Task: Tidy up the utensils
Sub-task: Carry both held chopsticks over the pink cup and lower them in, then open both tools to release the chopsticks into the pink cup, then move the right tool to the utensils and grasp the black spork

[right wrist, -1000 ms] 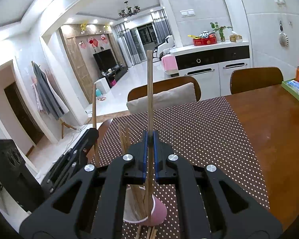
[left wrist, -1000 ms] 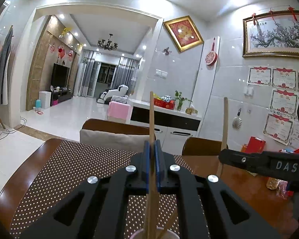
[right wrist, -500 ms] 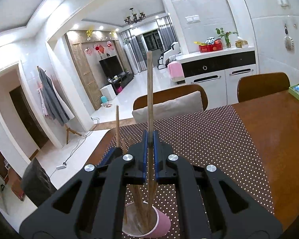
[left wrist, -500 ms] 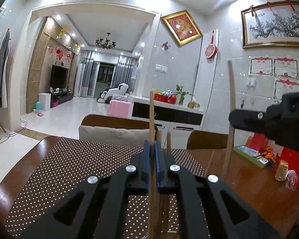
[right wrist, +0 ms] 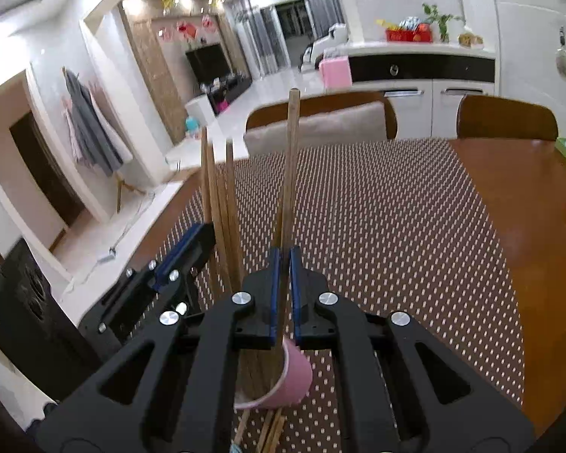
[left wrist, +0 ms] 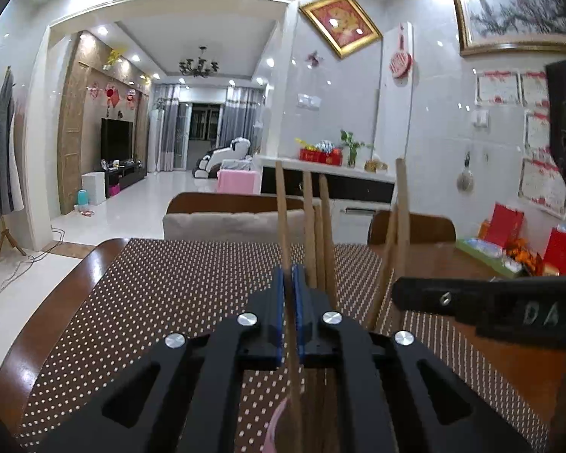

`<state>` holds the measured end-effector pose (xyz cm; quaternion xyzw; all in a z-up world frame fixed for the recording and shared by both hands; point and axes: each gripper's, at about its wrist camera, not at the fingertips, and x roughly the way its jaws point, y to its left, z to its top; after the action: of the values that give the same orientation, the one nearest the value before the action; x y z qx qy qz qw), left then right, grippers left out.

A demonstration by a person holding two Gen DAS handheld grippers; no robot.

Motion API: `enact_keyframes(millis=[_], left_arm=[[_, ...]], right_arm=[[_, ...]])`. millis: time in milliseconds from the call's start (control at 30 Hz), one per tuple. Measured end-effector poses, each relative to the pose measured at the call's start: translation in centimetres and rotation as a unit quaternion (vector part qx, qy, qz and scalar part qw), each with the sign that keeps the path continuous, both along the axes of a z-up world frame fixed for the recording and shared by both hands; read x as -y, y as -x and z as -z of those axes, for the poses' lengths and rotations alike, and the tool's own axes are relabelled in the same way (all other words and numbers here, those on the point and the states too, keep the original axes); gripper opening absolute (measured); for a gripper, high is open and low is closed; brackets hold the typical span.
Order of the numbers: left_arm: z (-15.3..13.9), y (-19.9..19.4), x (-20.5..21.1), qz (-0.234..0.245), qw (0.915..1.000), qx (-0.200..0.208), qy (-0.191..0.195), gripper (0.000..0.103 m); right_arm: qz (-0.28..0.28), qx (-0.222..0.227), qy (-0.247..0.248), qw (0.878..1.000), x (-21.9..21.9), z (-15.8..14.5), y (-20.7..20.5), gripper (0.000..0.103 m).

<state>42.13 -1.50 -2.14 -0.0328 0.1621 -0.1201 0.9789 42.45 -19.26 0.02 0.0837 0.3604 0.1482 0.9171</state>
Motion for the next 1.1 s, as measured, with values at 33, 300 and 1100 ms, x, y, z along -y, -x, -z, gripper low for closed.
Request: enact_keyframes(millis=[33, 300, 1100], left_arm=[[0.2, 0.3, 0.0, 0.001, 1.0000, -0.002, -0.006, 0.007], [0.9, 2.6, -0.9, -0.005, 0.9992, -0.030, -0.027, 0.008], [-2.5, 15.2, -1.9, 0.003, 0.9996, -0.004, -0.026, 0.033]], right_arm=[[-0.004, -0.011, -0.002, 1.000, -0.2, 0.4, 0.1, 0.006], [0.008, -0.026, 0.002, 1.000, 0.3, 0.2, 1.7, 0.007], [0.009, -0.005, 0.033, 0.999, 0.0, -1.5, 13.4, 0.048]])
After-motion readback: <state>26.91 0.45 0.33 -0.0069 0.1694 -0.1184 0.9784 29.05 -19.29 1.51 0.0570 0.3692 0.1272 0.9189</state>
